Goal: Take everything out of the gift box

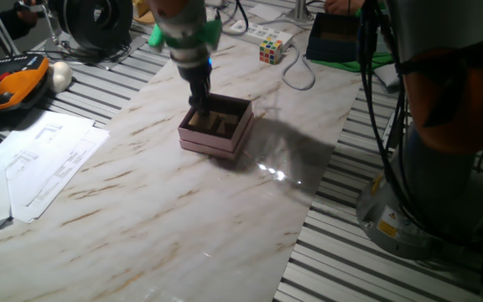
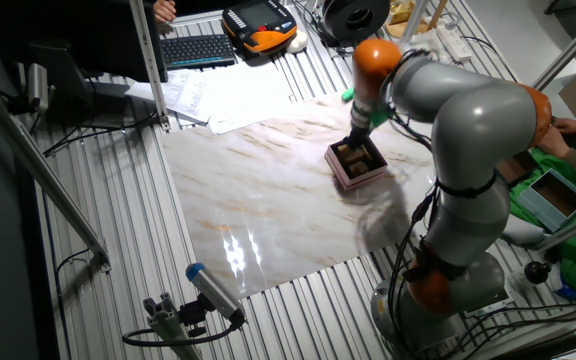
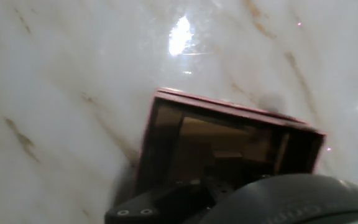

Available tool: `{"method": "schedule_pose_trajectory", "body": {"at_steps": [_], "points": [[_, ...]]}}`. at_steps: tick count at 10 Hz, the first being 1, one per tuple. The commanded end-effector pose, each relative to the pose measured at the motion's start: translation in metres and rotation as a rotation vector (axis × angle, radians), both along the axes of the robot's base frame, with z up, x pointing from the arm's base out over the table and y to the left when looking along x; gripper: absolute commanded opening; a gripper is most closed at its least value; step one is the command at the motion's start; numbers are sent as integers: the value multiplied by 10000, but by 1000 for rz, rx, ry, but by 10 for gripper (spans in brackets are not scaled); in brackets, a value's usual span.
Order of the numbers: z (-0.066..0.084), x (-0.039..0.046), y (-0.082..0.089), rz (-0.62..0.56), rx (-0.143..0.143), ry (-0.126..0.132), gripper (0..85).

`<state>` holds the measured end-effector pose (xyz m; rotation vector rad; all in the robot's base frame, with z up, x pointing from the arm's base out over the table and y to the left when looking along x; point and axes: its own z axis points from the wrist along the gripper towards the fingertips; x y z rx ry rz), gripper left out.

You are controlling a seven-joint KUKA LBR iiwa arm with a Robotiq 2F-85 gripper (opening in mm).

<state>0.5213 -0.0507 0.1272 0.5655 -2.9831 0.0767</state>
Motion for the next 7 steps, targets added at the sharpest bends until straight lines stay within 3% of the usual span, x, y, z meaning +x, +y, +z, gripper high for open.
{"method": "schedule_pose_trajectory", "body": {"at_steps": [1,3,4,5,6,7], "points": [[145,52,-118,9,1,5,0],[358,291,-594,59,-17,6,0],[368,337,-736,69,-38,-20,0],[345,365,-825,67,-38,-33,340],[326,389,-873,71,-38,-37,510],[325,412,-923,71,-43,-37,510]]}}
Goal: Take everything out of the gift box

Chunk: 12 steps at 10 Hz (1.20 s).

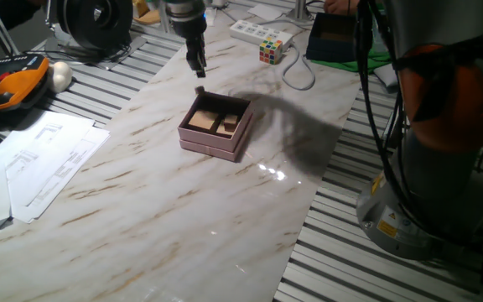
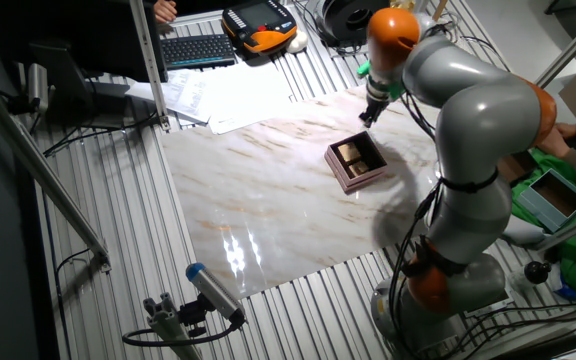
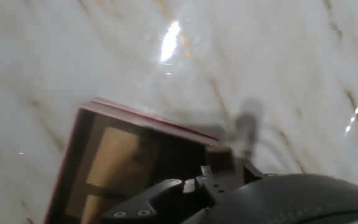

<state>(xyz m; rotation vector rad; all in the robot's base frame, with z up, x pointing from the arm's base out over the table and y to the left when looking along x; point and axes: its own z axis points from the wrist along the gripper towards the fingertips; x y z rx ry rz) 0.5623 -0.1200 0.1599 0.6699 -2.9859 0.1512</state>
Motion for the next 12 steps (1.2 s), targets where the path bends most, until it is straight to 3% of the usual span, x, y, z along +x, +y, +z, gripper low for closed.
{"method": "schedule_pose_trajectory", "body": {"at_steps": [1,4,7,9,11,12], "points": [[19,-1,-212,-23,24,24,510],[74,-78,39,-65,33,48,510],[19,-267,384,-128,25,33,510],[-99,-431,594,-175,22,24,510],[-248,-607,773,-225,22,0,510],[-320,-704,845,-239,8,-23,510]]}}
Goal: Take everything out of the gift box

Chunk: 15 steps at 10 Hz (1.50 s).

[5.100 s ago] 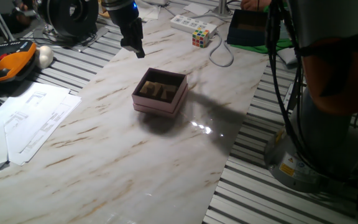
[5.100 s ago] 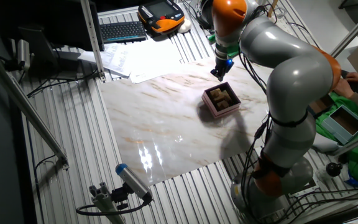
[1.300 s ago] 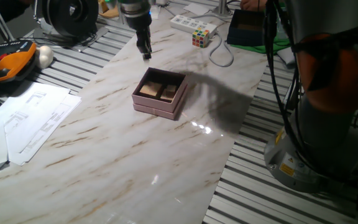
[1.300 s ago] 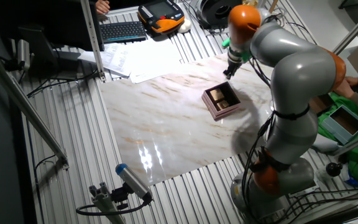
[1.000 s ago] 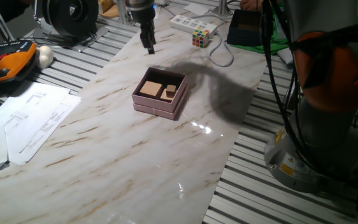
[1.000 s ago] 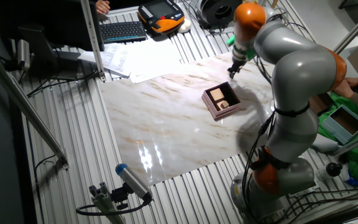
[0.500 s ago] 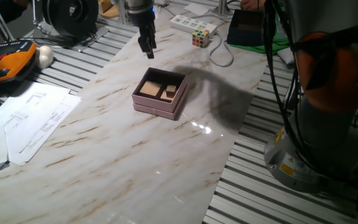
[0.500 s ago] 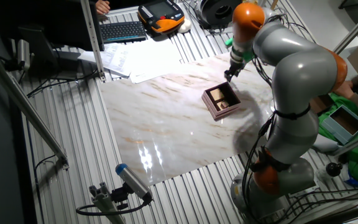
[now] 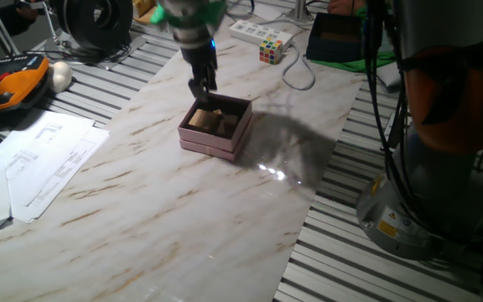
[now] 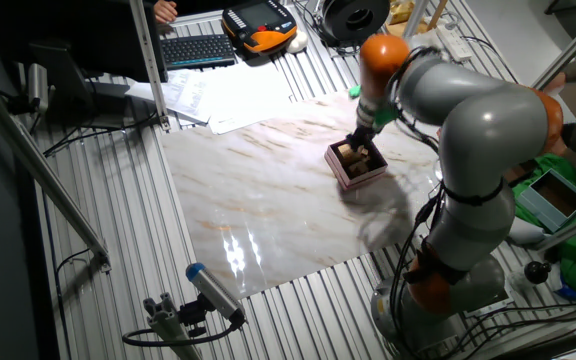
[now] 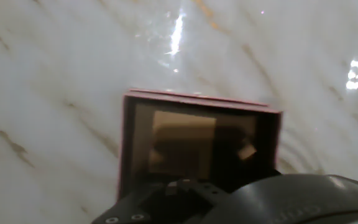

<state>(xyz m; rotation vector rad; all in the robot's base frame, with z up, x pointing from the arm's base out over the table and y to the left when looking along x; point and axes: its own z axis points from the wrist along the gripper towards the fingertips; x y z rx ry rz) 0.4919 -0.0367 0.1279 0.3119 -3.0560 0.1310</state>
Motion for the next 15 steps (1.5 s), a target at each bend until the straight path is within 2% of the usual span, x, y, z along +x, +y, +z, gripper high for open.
{"method": "schedule_pose_trajectory", "body": {"at_steps": [1,4,8,9,10,12,13,14,15], "points": [[-44,-56,9,-4,4,-4,510],[-88,-76,-55,-5,25,19,510],[-105,-66,-22,-18,37,12,510],[-104,-66,-21,-26,38,20,510],[-104,-60,-8,-26,54,31,510],[-42,7,102,-37,41,17,510],[-42,7,102,-39,38,28,680],[-42,7,102,-33,31,51,680],[-42,7,102,-31,29,62,680]]}}
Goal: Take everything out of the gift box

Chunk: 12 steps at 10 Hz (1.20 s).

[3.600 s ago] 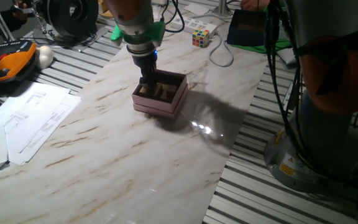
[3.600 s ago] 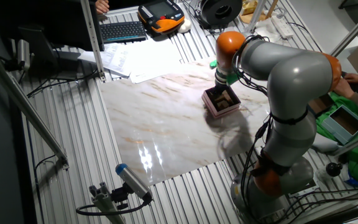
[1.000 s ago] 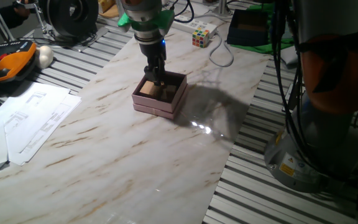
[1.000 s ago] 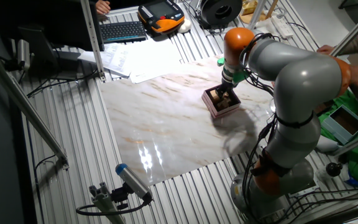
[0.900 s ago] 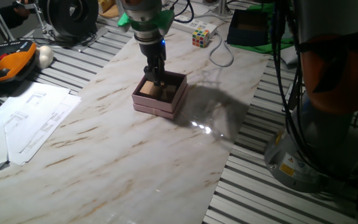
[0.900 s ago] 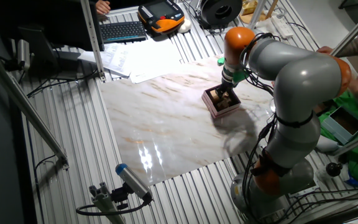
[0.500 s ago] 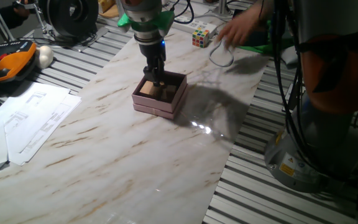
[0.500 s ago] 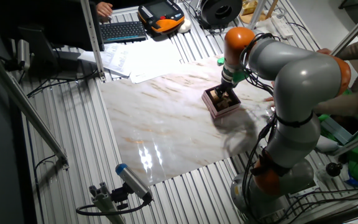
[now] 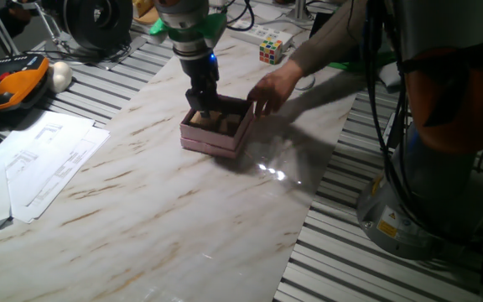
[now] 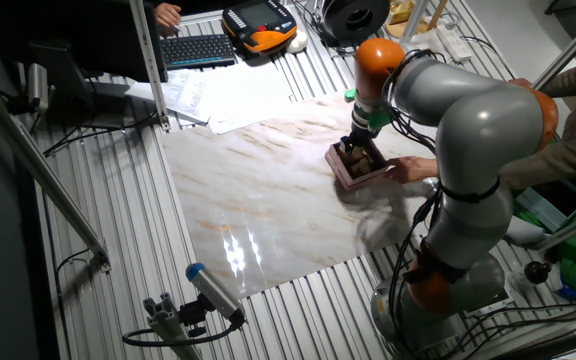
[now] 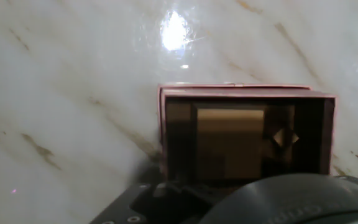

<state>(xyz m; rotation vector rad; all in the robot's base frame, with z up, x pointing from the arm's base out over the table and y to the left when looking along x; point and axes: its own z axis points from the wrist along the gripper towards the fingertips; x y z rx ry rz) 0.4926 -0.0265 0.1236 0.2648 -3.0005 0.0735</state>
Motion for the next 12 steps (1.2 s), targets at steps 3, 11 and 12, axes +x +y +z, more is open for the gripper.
{"method": "schedule_pose_trajectory", "body": {"at_steps": [3,11,12], "points": [[1,0,0,0,-18,20,680],[-1,-58,-108,29,-30,59,510],[3,-77,-137,42,-28,68,510]]}}
